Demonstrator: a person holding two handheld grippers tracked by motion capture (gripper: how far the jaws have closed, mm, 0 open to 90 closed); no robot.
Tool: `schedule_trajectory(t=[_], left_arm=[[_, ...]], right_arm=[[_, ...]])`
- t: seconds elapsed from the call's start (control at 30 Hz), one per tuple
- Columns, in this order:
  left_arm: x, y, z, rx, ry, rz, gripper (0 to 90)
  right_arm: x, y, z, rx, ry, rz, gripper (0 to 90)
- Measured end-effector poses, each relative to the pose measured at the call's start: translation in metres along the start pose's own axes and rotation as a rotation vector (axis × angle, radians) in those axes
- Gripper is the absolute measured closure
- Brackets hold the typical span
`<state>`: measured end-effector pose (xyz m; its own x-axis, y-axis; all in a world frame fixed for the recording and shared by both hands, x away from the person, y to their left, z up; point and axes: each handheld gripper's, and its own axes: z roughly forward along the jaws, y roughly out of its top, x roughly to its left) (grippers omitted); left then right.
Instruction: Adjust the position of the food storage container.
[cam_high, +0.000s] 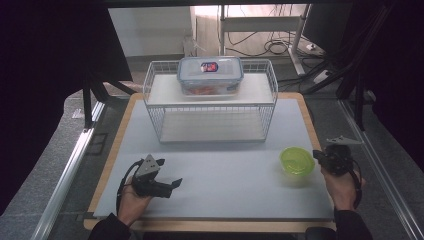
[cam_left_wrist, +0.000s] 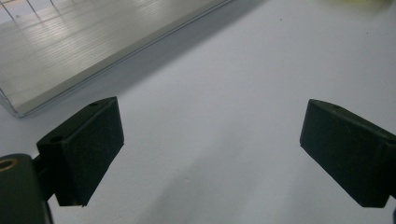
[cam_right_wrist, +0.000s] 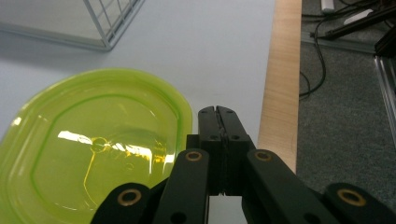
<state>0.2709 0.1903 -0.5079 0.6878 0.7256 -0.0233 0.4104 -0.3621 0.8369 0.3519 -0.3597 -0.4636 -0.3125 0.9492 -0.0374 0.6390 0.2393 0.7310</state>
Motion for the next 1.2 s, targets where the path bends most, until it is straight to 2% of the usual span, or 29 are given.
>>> schedule_trajectory(t=[0.17,0.47,0.67,0.93,0.97,1.03,1.2], left_arm=[[0.000,0.000,0.000,0.005,0.001,0.003,6.2],[0.000,0.000,0.001,0.013,0.003,0.006,6.2],[-0.001,0.000,0.002,0.017,0.001,0.007,6.1],[-0.002,0.000,0.002,0.019,0.000,0.010,6.2],[-0.002,0.000,0.002,0.021,0.001,0.013,6.1],[-0.003,0.000,0.002,0.022,0.001,0.014,6.1],[-0.004,0.001,0.002,0.023,0.002,0.020,6.1]], right_arm=[[0.001,-0.003,0.006,0.039,0.014,0.010,90.0],[0.014,-0.004,0.008,0.060,0.067,0.012,90.0],[0.033,-0.004,0.009,0.076,0.130,0.009,90.0],[0.046,-0.008,0.006,0.088,0.180,0.023,90.0],[0.050,-0.009,0.005,0.093,0.200,0.019,90.0],[0.053,-0.010,0.005,0.091,0.209,0.017,90.0],[0.069,-0.009,0.007,0.097,0.261,-0.004,90.0]])
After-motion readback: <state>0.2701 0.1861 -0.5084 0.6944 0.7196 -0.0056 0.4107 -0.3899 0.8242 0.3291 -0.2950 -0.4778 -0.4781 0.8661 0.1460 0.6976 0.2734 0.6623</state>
